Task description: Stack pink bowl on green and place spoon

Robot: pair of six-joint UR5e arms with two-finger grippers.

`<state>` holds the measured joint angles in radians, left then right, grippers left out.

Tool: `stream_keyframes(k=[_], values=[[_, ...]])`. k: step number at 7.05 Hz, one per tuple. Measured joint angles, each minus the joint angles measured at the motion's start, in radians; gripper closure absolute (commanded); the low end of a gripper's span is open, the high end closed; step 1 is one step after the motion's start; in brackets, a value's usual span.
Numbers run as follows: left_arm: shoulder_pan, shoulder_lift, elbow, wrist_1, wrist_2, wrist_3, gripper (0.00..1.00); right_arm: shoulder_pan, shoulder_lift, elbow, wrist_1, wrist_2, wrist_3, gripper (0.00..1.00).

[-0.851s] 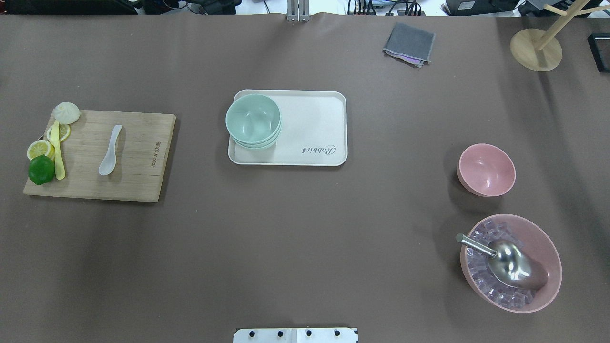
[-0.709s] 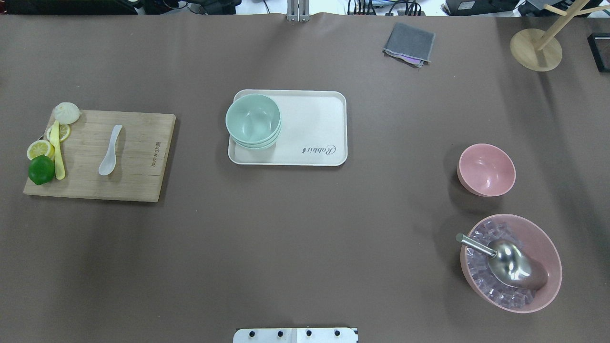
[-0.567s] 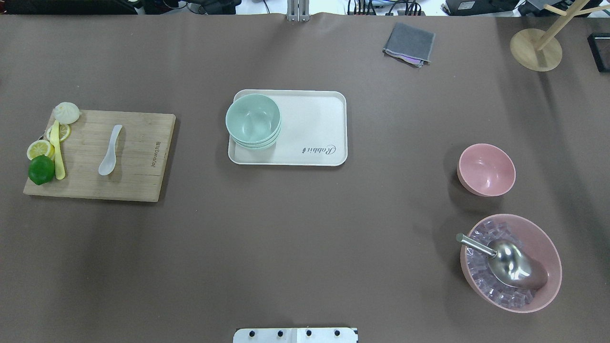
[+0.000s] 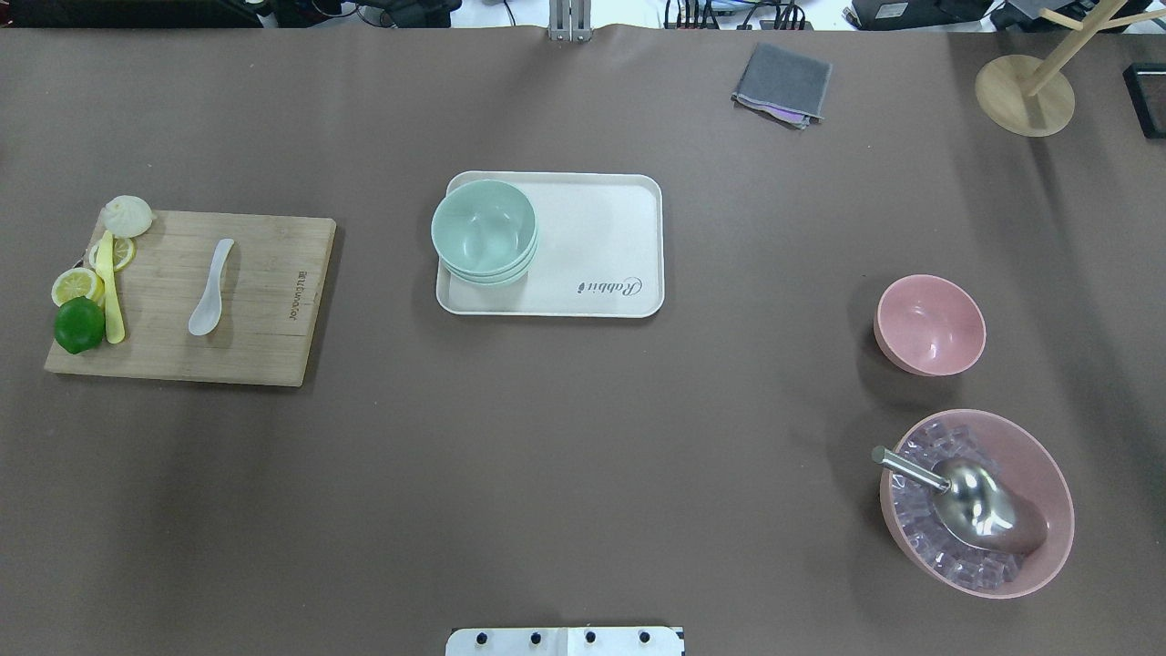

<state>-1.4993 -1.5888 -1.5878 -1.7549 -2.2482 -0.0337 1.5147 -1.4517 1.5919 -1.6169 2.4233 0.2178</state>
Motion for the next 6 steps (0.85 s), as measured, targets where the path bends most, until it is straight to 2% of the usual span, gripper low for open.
stream_keyframes(k=[6], values=[[0.002, -0.025, 0.037, -0.002, -0.001, -0.004, 0.02, -0.028, 0.018, -0.003, 0.000, 0.002, 0.003, 0.00]])
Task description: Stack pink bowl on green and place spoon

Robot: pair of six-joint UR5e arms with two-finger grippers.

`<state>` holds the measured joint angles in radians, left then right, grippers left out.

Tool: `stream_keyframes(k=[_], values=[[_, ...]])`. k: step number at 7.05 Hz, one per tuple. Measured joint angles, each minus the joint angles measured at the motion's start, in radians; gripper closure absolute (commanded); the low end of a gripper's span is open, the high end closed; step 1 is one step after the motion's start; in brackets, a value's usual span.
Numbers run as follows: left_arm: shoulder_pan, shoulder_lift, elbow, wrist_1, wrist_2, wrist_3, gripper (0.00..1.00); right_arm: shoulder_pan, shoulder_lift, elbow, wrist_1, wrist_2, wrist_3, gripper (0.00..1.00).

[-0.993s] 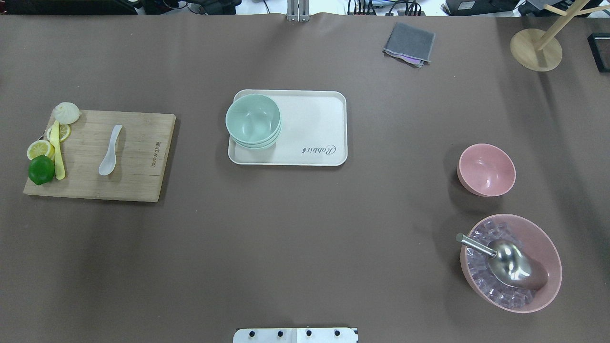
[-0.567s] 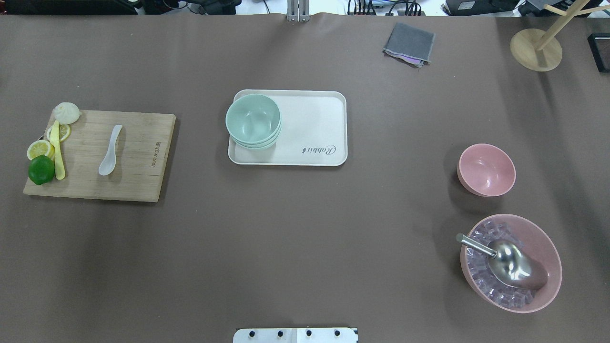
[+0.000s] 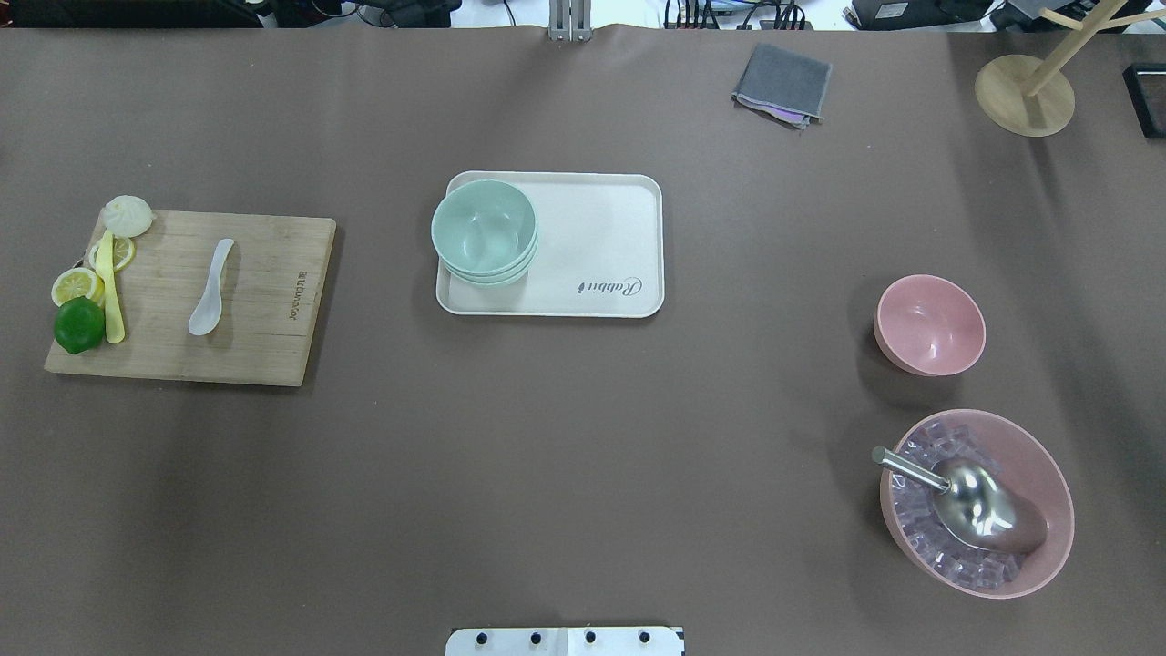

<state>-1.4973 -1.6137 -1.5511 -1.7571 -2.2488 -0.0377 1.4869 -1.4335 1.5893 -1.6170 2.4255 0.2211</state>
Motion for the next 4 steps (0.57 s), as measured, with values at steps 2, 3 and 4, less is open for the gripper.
stream_keyframes(k=[2, 3, 4], values=[[0.001, -0.010, 0.009, -0.001, 0.000, 0.003, 0.02, 0.000, 0.000, 0.003, 0.000, 0.001, 0.001, 0.00], [0.001, -0.010, 0.007, -0.001, 0.000, 0.004, 0.02, 0.001, -0.006, 0.008, 0.000, 0.001, 0.001, 0.00], [0.001, -0.011, 0.003, -0.001, 0.001, 0.004, 0.02, 0.002, -0.013, 0.010, 0.001, 0.003, 0.001, 0.00]])
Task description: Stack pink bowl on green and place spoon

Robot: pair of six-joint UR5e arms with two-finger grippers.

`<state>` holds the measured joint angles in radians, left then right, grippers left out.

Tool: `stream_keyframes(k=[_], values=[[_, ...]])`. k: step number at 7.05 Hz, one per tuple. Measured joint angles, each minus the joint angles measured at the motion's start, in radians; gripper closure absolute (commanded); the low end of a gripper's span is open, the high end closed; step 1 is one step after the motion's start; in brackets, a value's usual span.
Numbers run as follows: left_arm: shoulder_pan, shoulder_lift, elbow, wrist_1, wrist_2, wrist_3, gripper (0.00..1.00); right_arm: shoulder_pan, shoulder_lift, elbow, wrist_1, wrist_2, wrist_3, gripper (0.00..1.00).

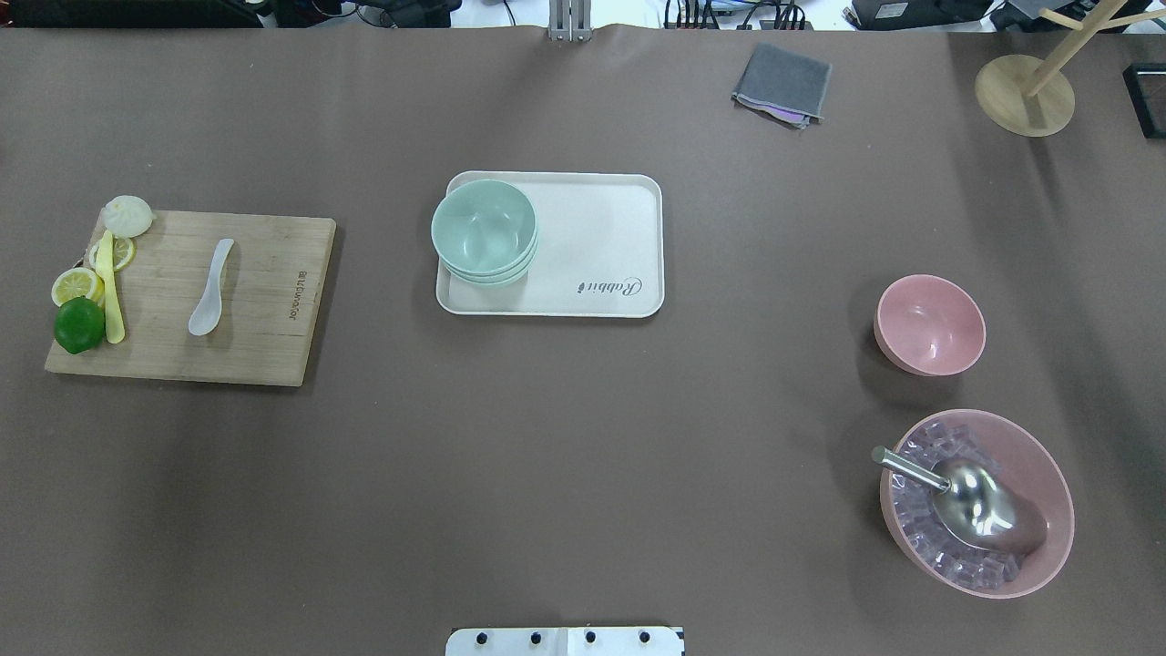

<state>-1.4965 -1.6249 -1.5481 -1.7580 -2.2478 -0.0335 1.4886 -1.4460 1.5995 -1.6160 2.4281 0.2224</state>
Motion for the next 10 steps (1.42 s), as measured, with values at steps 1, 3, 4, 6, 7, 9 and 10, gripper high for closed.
stream_keyframes(k=[1, 3, 4, 6, 7, 9, 10], values=[[0.000, -0.002, -0.003, -0.003, 0.000, 0.001, 0.02, 0.000, -0.001, 0.000, 0.000, 0.002, 0.000, 0.00], [0.000, -0.005, -0.004, -0.023, 0.000, 0.001, 0.02, 0.000, 0.006, 0.000, -0.001, 0.007, 0.002, 0.00], [0.000, -0.003, -0.001, -0.028, -0.002, 0.001, 0.02, 0.000, 0.007, 0.001, -0.001, 0.009, 0.004, 0.00], [0.000, 0.004, -0.001, -0.030, -0.025, 0.000, 0.02, -0.001, 0.007, 0.000, -0.001, 0.011, 0.006, 0.00], [0.000, 0.005, 0.001, -0.034, -0.050, 0.000, 0.02, -0.001, 0.006, 0.000, -0.002, 0.011, 0.007, 0.00], [0.001, 0.002, 0.014, -0.042, -0.069, -0.001, 0.02, -0.001, 0.006, 0.000, -0.002, 0.014, 0.008, 0.00], [0.001, -0.006, 0.027, -0.043, -0.067, -0.003, 0.02, -0.001, 0.006, 0.001, -0.002, 0.020, 0.009, 0.00]])
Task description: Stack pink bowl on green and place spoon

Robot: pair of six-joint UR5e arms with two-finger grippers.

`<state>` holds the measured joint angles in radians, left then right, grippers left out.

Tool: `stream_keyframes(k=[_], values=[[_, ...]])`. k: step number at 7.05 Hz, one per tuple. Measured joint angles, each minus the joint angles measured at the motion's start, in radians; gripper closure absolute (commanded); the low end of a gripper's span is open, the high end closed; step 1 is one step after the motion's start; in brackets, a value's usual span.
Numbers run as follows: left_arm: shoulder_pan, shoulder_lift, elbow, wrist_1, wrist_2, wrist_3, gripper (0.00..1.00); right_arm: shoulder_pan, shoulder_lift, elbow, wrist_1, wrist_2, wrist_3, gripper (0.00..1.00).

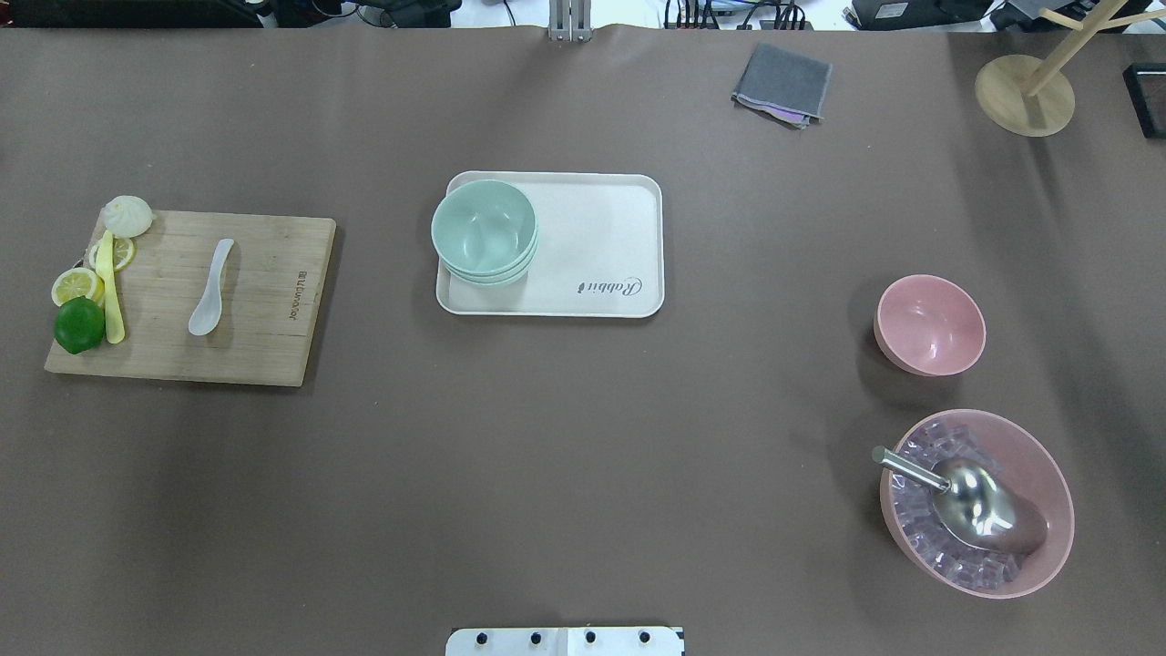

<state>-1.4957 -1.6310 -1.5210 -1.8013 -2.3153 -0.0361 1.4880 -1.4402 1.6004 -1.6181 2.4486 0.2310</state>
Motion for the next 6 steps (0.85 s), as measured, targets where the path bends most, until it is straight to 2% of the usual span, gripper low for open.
stream_keyframes(k=[6], values=[[0.000, -0.016, 0.002, -0.001, -0.009, -0.004, 0.01, 0.000, -0.002, 0.001, 0.012, 0.010, -0.001, 0.00]])
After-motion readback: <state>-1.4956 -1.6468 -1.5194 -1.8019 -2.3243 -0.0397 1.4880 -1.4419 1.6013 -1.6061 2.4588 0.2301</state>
